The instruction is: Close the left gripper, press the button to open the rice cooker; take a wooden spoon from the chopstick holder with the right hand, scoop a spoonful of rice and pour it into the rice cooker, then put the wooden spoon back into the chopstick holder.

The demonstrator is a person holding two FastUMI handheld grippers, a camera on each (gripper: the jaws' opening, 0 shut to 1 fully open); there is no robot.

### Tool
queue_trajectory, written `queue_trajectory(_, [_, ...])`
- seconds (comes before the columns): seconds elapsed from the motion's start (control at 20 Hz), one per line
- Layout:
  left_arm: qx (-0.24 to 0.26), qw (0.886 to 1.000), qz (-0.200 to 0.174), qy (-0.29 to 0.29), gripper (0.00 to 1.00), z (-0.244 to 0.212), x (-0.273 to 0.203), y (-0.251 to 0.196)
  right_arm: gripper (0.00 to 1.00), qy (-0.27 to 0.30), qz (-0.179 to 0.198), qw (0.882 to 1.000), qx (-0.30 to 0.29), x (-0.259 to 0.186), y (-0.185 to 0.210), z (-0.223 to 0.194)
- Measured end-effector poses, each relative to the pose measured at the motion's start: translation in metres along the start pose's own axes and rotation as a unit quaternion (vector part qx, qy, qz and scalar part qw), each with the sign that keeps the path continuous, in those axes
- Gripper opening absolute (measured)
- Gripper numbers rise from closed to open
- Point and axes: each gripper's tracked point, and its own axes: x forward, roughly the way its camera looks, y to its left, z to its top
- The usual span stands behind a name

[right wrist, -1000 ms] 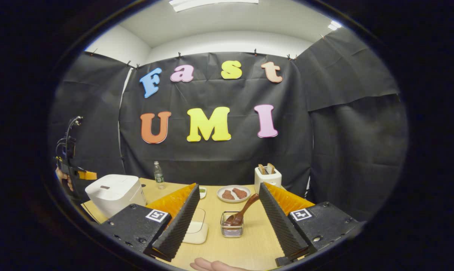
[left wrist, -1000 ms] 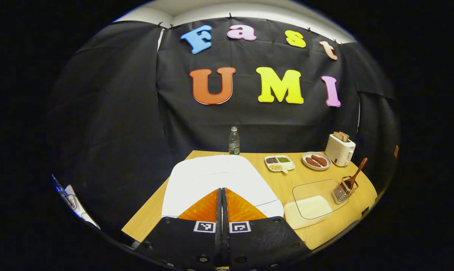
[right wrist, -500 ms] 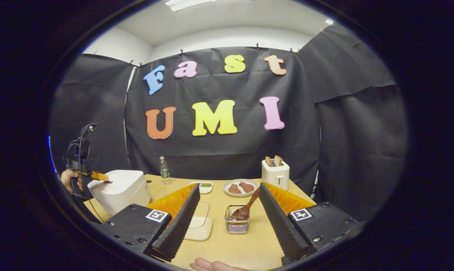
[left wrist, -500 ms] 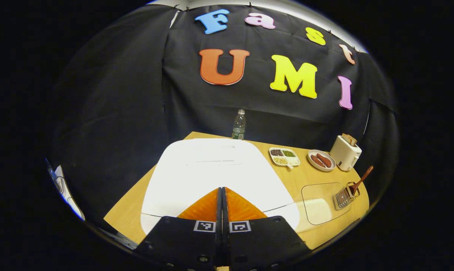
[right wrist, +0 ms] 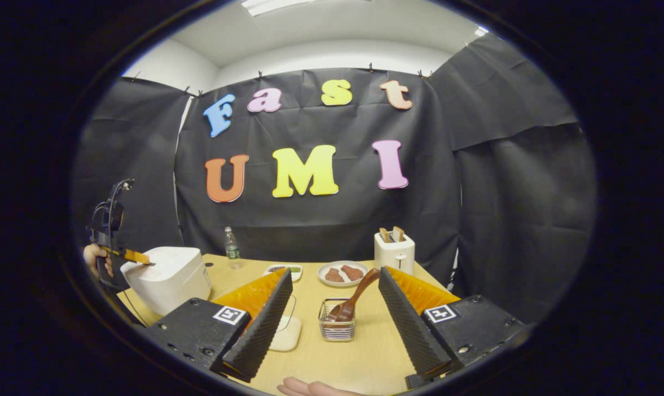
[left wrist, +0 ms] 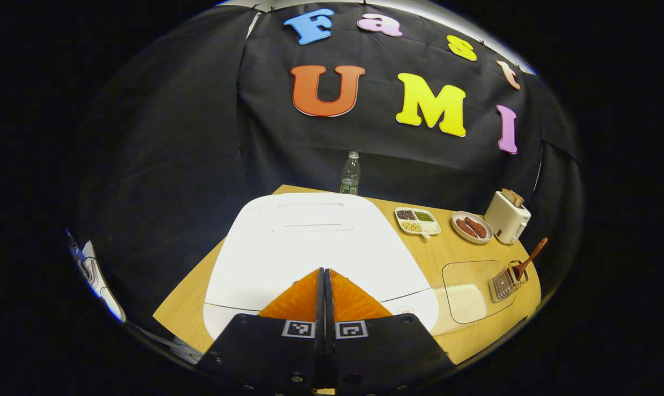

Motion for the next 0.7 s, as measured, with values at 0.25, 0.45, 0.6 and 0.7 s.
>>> queue_trajectory(0.25, [-0.011,1.0,-0.013,-0.011,0.0,0.003,-0.001,0.0,0.99,0.003,-0.008,1.0,-0.004,0.002,-0.001,-0.002])
queue_trajectory(0.45, [0.004,0.998,-0.004,-0.064,0.0,0.024,-0.011,0.0,0.99,0.016,-0.018,1.0,-0.013,0.004,-0.003,-0.009])
queue_trajectory(0.6, [0.012,0.994,0.004,-0.106,0.0,0.049,-0.031,0.003,1.0,0.015,-0.033,0.999,-0.031,0.005,-0.008,-0.008])
queue_trajectory(0.7, [0.019,0.99,0.007,-0.139,0.0,0.065,-0.05,0.006,1.0,0.011,-0.042,0.998,-0.041,0.006,-0.011,-0.006])
